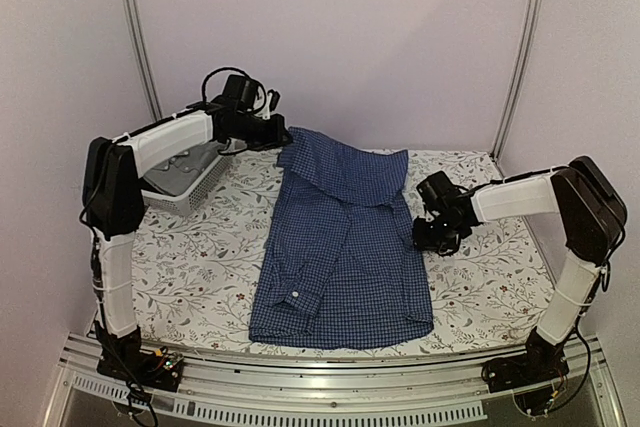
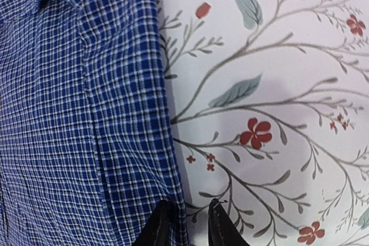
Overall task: Fold and stack the long sleeve shirts
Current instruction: Adjust the 1/3-folded tank top at the center of the board, then pick up the corner of the shirt from the center of the board.
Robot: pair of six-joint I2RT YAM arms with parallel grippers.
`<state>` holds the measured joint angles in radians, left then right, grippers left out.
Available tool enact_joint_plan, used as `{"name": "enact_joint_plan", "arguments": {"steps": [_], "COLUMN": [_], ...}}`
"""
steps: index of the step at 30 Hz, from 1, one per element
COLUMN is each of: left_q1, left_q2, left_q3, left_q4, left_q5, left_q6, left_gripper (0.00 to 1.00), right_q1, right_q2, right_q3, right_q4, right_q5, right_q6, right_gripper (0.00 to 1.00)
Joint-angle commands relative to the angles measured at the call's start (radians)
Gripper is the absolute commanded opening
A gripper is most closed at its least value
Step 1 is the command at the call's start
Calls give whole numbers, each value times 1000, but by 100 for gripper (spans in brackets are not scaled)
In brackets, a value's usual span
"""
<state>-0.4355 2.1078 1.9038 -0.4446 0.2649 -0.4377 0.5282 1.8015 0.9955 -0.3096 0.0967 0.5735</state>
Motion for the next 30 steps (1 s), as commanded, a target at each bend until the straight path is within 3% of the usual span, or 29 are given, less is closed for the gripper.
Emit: {"name": "enact_joint_plan", "arguments": {"steps": [1,4,13,19,30], "left_q1": [5,4,4,4,3], "left_q2": [21,18,15,14,13], "left_q3": [50,45,28,18,21], "left_q4": [-9,-2,23,28,23], "left_q5": [32,39,63,69,63], "left_q6": [1,2,-8,-11,-7], "left_gripper": [6,6,7,7,7], "right_q1": [67,141,403,520,610], "right_q2": [-60,-124,-232,-198,-78], "right_q3": [-18,-34,-50,-50,8], "right_q4": [-171,-240,-465,-508,-582], "right_q5": [30,47,100,100,150], "right_q6": [-9,45,252,339,382], "right_gripper": [32,38,40,39,39]}}
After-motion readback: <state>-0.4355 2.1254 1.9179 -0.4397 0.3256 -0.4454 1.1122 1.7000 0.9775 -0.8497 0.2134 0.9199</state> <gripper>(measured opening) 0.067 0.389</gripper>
